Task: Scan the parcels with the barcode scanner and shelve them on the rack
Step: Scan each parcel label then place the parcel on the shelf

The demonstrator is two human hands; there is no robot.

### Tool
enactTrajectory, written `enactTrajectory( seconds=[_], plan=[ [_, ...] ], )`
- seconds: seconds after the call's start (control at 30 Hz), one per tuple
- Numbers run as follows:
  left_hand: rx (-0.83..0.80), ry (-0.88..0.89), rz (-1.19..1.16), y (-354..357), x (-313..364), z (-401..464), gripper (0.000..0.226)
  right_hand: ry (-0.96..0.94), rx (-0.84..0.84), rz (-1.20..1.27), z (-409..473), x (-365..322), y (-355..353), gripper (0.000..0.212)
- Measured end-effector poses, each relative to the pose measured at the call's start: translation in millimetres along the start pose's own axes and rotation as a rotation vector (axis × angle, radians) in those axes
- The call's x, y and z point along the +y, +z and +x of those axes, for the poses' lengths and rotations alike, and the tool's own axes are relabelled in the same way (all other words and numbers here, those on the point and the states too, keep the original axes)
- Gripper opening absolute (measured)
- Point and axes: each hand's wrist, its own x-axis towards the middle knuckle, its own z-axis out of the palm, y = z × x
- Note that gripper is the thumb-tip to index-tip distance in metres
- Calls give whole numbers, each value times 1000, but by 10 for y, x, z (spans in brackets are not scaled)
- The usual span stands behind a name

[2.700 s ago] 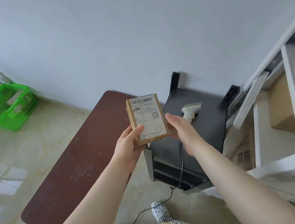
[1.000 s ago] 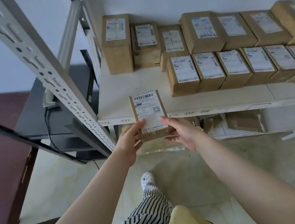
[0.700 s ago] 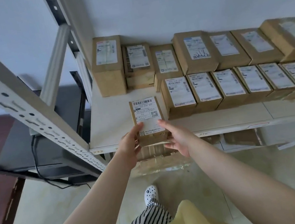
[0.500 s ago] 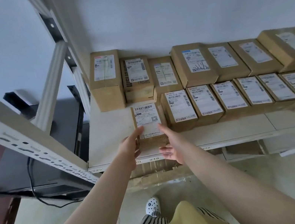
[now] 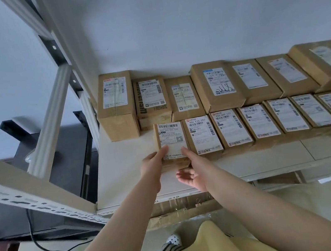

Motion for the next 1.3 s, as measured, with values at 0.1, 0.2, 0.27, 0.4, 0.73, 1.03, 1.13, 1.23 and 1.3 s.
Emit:
enactTrajectory(
  seconds=[0.1, 0.2, 0.27, 0.4, 0.73, 1.03, 1.13, 1.23, 1.3],
  plan=[
    [25, -11, 15, 37, 62, -25, 33, -4, -17, -80, 22, -47, -8, 70],
    [32, -10, 46, 92, 63, 6, 37, -8, -28, -123, 38, -85, -36, 74],
    [29, 20, 114, 120, 33, 10, 44, -9, -27, -132, 46, -83, -40, 70],
    [41, 56, 177, 131, -12, 35, 71, -5, -11, -98, 96, -58, -40, 66],
    [47, 105, 169, 130, 6, -11, 30, -47, -17, -179, 159, -22, -55, 64],
    [69, 105, 255, 126, 18, -28, 52, -42, -36, -170, 108, -5, -44, 65],
    [71, 64, 279, 134, 30, -37, 80, -12, -74, -159, 94, 4, -126, 79],
    [147, 34, 266, 175, 9, -126, 103, 10, -66, -135, 32, 29, -292, 89],
    [225, -52, 193, 214, -5, -250, 110, -21, -4, -58, -5, 6, -434, 80]
  ],
)
